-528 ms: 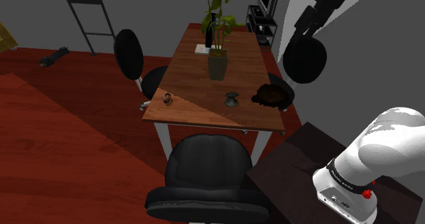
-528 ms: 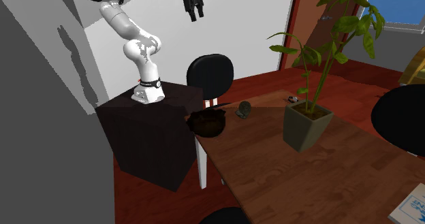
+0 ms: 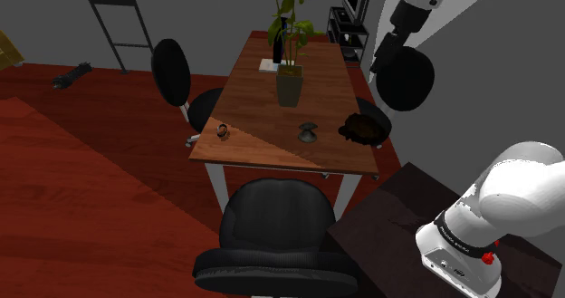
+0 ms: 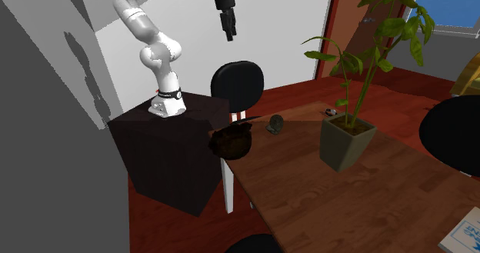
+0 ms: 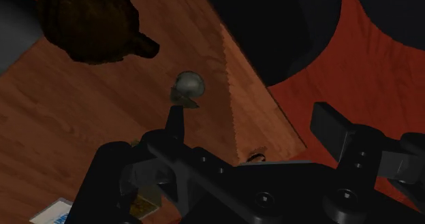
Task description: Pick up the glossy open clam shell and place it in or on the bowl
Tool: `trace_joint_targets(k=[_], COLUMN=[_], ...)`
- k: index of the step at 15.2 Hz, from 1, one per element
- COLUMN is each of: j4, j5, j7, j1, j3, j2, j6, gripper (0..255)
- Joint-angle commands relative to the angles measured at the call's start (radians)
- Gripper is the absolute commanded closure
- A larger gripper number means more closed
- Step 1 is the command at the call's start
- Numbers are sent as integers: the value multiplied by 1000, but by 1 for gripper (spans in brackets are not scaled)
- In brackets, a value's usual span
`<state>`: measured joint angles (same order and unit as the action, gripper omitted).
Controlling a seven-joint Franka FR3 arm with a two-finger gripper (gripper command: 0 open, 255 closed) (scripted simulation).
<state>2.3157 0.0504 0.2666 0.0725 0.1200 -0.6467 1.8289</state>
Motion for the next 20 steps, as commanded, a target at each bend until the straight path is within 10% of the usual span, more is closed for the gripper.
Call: trace_joint_targets(k=[1,20], j4=[11,-188], j5=[-10,37], j7=[78,760], j1=[17,128], j3=[24,128], j2=[56,745], j6=[53,413], gripper=[0,0])
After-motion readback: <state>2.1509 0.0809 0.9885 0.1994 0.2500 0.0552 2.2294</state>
